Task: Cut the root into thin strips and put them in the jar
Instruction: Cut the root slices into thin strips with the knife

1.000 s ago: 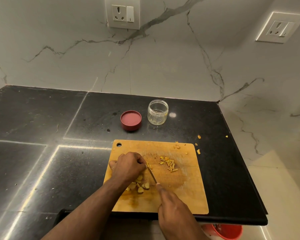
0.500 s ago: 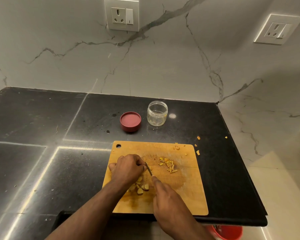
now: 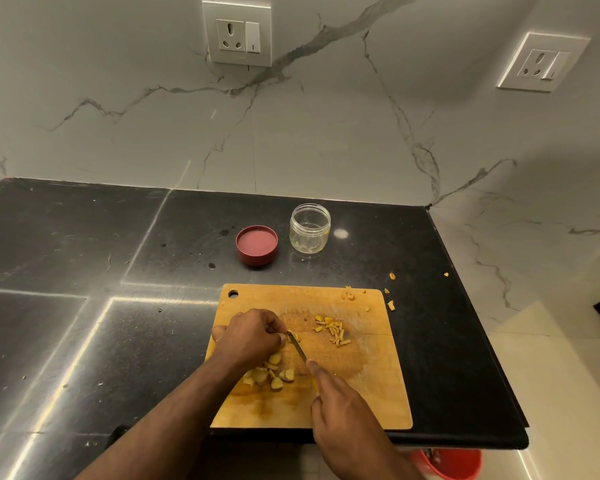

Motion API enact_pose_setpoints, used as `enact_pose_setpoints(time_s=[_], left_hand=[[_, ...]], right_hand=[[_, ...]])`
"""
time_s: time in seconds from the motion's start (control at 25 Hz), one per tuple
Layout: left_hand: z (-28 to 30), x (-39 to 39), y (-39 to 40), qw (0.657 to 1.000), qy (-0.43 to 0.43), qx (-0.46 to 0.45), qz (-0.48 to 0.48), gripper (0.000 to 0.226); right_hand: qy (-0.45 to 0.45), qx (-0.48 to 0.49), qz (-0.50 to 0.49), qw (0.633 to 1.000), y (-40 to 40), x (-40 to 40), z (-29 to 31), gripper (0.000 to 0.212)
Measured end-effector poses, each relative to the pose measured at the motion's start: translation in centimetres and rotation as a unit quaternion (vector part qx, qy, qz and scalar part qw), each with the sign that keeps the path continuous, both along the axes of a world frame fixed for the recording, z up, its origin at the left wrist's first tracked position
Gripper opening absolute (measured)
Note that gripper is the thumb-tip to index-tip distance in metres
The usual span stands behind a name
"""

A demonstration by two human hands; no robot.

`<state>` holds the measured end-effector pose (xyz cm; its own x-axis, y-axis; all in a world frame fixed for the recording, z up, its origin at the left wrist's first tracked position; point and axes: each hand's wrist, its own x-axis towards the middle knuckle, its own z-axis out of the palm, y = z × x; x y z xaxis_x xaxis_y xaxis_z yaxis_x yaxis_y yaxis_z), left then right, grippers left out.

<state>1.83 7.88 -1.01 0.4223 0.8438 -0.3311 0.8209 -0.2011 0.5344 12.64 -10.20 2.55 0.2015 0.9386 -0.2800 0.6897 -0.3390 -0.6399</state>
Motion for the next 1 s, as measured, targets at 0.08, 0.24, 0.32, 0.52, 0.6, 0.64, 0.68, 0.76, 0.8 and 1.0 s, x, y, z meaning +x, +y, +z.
enact_pose_setpoints(time_s=[0.08,0.24,0.32,0.52,0.6,0.64,0.68,0.76,0.8,1.0], left_hand=[[0.0,-0.1,-0.2,1.000,-0.002,-0.002,0.008,0.010],[0.1,0.5,-0.4,0.999,-0.012,-0.003,0.032,0.009],[0.6,0.9,-0.2,0.999,0.004,-0.013,0.034,0.007],[1.1,1.2,0.1,0.999,0.023,-0.029,0.030,0.006],[1.3,0.9,0.0,0.999,0.022,-0.034,0.021,0.006],[1.5,0.7,0.1,0.999,0.016,-0.041,0.016,0.007],[1.5,0.5,0.2,0.999,0.000,-0.052,0.011,0.011],[1.7,0.0,0.6,0.996,-0.054,-0.071,0.020,0.017],[1.9,-0.2,0.7,0.994,-0.073,-0.073,0.027,0.018],[2.2,-1.4,0.6,0.995,-0.088,-0.043,0.015,0.020]], right_hand=[[-0.005,0.004,0.005,1.000,0.2,-0.2,0.1,0.054],[-0.008,0.003,0.014,1.000,0.0,-0.4,-0.4,0.054],[-0.001,0.001,0.010,1.000,-0.2,-0.3,-0.7,0.055],[0.002,-0.014,-0.010,1.000,-1.7,-0.2,-0.9,0.057],[0.001,-0.002,-0.023,1.000,-2.2,0.3,-0.7,0.056],[0.000,0.008,-0.032,0.999,-2.2,0.6,-0.6,0.056],[0.000,0.019,-0.039,0.999,-2.1,0.8,-0.5,0.055],[0.004,0.028,-0.034,0.999,-1.7,1.0,-0.6,0.055],[0.008,0.025,-0.020,0.999,-1.4,0.8,-0.7,0.055],[0.013,0.006,0.006,1.000,-1.1,0.4,-1.5,0.055]])
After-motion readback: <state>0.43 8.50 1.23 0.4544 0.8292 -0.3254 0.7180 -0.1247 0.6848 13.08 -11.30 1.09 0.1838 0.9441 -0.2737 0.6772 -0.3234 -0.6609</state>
